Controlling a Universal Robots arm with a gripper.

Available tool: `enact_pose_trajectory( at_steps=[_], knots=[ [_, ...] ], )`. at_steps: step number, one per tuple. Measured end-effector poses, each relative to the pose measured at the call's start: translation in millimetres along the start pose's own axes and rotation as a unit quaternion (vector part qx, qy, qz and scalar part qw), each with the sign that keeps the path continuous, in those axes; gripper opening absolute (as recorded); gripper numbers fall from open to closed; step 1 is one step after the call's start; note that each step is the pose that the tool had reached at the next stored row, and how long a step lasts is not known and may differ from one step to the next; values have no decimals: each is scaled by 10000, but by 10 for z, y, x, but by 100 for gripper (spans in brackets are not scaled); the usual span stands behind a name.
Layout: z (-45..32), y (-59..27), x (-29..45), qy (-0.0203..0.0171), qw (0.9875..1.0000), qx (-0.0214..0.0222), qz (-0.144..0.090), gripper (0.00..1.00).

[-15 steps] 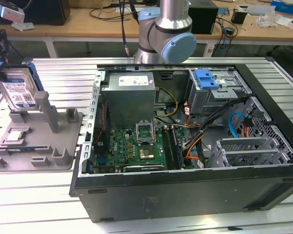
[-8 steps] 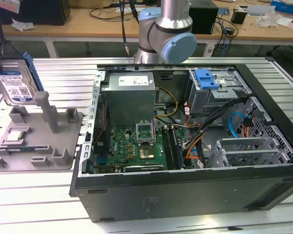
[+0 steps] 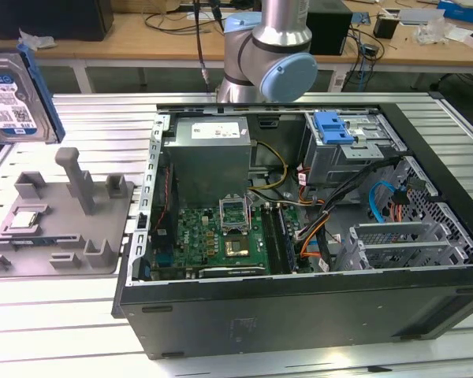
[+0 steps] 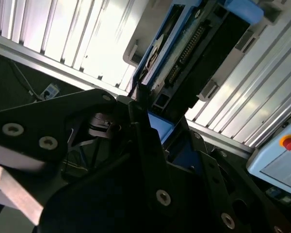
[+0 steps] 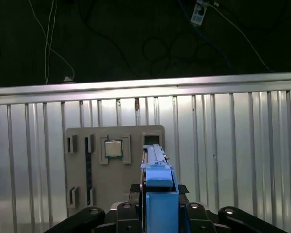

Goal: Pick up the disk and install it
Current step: 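Pick up the disk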

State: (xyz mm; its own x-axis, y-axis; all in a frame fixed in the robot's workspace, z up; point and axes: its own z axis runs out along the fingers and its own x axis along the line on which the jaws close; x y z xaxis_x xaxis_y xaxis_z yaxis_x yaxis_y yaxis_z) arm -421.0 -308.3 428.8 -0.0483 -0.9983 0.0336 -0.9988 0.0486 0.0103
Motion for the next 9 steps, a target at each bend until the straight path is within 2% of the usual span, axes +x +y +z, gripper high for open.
enact_pose_trajectory(
  at_steps=[2, 3, 4, 9],
  knots=[
    [-58, 1, 2, 1, 10000, 0, 0, 37],
    [-101, 1, 3, 1, 10000, 0, 0, 37],
    [-190, 2, 7, 3, 10000, 1, 0, 37],
    [-387, 4, 13, 7, 10000, 1, 0, 37]
  ],
)
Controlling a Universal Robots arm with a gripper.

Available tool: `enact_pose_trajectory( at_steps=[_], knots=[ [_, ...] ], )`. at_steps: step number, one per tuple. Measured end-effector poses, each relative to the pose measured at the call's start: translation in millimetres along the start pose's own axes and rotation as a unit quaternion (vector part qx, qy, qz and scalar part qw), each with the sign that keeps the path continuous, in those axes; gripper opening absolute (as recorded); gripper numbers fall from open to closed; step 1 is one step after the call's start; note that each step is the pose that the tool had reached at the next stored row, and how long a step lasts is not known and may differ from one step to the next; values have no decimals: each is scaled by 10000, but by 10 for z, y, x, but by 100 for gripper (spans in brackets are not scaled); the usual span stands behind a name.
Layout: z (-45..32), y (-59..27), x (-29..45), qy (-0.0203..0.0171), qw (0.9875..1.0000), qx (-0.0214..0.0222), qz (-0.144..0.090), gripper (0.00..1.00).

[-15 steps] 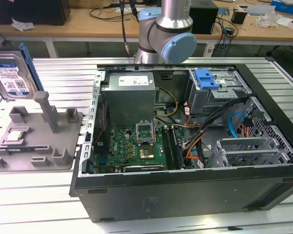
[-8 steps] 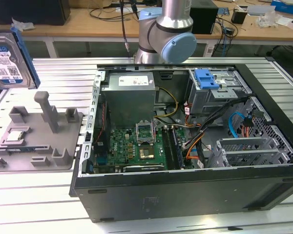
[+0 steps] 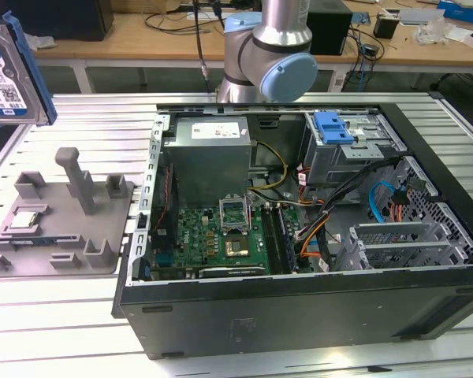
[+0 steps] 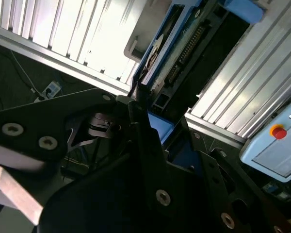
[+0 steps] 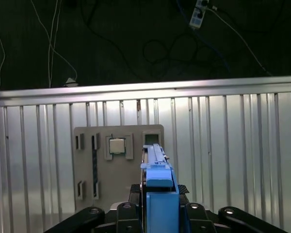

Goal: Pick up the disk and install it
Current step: 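Pick up the disk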

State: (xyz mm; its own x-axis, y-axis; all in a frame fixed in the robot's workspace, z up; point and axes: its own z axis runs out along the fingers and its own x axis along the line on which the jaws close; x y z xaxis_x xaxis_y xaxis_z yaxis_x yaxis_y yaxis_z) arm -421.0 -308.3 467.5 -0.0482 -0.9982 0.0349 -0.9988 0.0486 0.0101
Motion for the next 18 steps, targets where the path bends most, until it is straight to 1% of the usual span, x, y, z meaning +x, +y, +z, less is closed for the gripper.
enact_pose_trajectory(
  at_steps=[1, 13, 15, 18],
  knots=[
    [-15, 0, 0, 0, 10000, 0, 0, 37],
    [-18, 0, 1, 2, 10000, 0, 1, 37],
    [-18, -95, 11, 2, 10000, 0, 2, 37],
    [-21, -211, 20, 2, 10000, -2, 5, 37]
  ],
)
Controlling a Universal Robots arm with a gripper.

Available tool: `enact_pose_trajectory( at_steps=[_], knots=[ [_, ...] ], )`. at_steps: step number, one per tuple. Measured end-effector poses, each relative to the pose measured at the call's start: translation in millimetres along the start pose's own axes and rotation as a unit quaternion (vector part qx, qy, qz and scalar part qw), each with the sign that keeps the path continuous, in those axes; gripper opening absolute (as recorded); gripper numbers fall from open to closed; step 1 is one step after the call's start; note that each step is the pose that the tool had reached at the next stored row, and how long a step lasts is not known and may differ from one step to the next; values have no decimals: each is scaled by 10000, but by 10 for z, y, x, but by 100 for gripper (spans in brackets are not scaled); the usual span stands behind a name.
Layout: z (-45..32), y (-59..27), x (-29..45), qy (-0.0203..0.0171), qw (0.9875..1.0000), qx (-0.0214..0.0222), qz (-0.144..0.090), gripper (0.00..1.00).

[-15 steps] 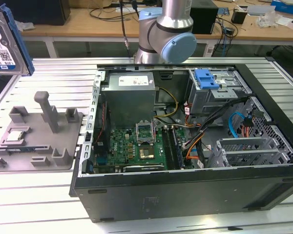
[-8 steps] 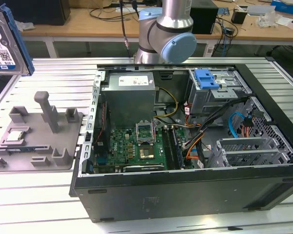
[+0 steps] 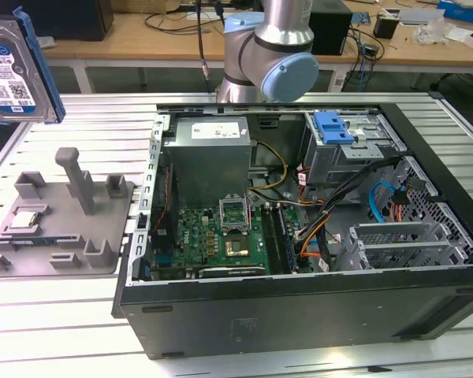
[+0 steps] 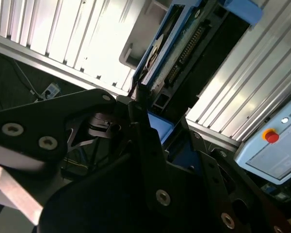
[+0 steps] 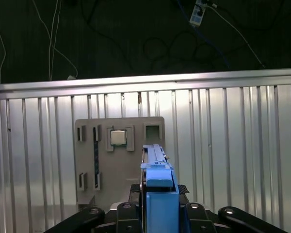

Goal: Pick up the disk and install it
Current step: 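Pick up the disk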

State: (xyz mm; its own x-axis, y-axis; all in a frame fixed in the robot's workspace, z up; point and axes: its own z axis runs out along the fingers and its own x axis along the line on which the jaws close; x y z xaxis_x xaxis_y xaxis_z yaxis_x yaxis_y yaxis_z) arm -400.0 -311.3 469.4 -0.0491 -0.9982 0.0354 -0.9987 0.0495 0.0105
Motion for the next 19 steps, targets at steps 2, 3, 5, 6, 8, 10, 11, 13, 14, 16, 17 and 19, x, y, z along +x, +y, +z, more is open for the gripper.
enact_pose_trajectory(
  at_steps=[2, 3, 5, 6, 8, 10, 11, 13, 14, 16, 17, 19],
  knots=[
    [-13, -123, 9, -1, 10000, 0, 3, 37],
    [-19, -152, 11, -1, 10000, 0, 4, 37],
    [-39, -245, 22, 0, 10000, 0, 8, 37],
    [-43, -272, 27, 0, 10000, 0, 9, 37],
    [-47, -312, 37, 0, 10000, 0, 10, 37],
    [-50, -384, 54, 0, 10000, 0, 11, 37],
    [-51, -408, 59, 0, 10000, 0, 11, 37],
    [-54, -471, 72, 0, 10000, 0, 11, 37],
    [-55, -499, 78, 0, 10000, 0, 12, 37],
    [-58, -594, 100, 0, 10000, 0, 12, 37],
    [-59, -624, 110, 0, 10000, 0, 12, 37],
    [-60, -669, 127, 0, 10000, -1, 12, 37]
  ],
)
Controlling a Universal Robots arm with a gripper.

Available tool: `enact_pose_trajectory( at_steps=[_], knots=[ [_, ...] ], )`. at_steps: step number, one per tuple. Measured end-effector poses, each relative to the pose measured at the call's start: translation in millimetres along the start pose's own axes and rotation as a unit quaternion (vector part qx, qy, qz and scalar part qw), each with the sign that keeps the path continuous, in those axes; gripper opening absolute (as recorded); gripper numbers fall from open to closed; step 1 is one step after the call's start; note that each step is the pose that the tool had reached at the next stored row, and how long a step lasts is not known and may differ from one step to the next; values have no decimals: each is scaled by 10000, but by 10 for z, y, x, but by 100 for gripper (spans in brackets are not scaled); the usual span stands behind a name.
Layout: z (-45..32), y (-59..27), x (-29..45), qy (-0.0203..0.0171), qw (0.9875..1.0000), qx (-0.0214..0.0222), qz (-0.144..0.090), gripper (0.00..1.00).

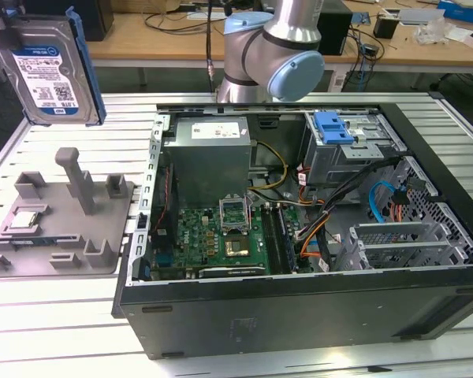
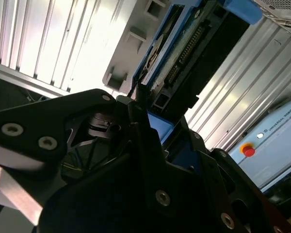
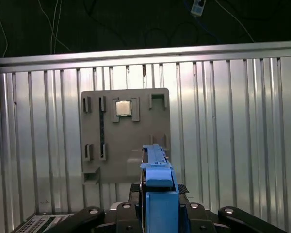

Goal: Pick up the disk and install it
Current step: 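Pick up the disk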

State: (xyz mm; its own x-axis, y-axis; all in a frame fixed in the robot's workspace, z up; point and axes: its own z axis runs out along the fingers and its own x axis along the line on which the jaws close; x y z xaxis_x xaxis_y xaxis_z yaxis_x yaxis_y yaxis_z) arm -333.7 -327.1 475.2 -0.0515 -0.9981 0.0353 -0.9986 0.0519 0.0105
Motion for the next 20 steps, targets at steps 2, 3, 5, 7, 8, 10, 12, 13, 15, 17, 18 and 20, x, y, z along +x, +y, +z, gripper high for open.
enact_pose_trajectory(
  at_steps=[2, 3, 5, 7, 8, 10, 12, 13, 15, 17, 18, 20],
  knots=[
    [-1, -55, 27, 0, 10000, 0, 0, 37],
    [-1, -79, 40, 0, 10000, 0, 0, 37],
    [-2, -127, 69, 0, 10000, 0, 1, 37],
    [-3, -170, 95, 0, 10000, 0, 0, 37],
    [-4, -209, 110, 0, 10000, 0, 0, 37],
    [-8, -354, 139, 0, 10000, -2, 0, 37],
    [-12, -496, 162, 0, 10000, -5, 0, 37],
    [-14, -556, 173, 1, 10000, -7, -1, 37],
    [-17, -698, 195, 0, 10000, -11, 0, 37],
    [-19, -798, 208, 1, 10000, -16, 0, 37],
    [-20, -842, 213, 1, 10000, -18, 0, 37],
    [-22, -947, 225, 1, 10000, -23, -1, 37]
  ],
)
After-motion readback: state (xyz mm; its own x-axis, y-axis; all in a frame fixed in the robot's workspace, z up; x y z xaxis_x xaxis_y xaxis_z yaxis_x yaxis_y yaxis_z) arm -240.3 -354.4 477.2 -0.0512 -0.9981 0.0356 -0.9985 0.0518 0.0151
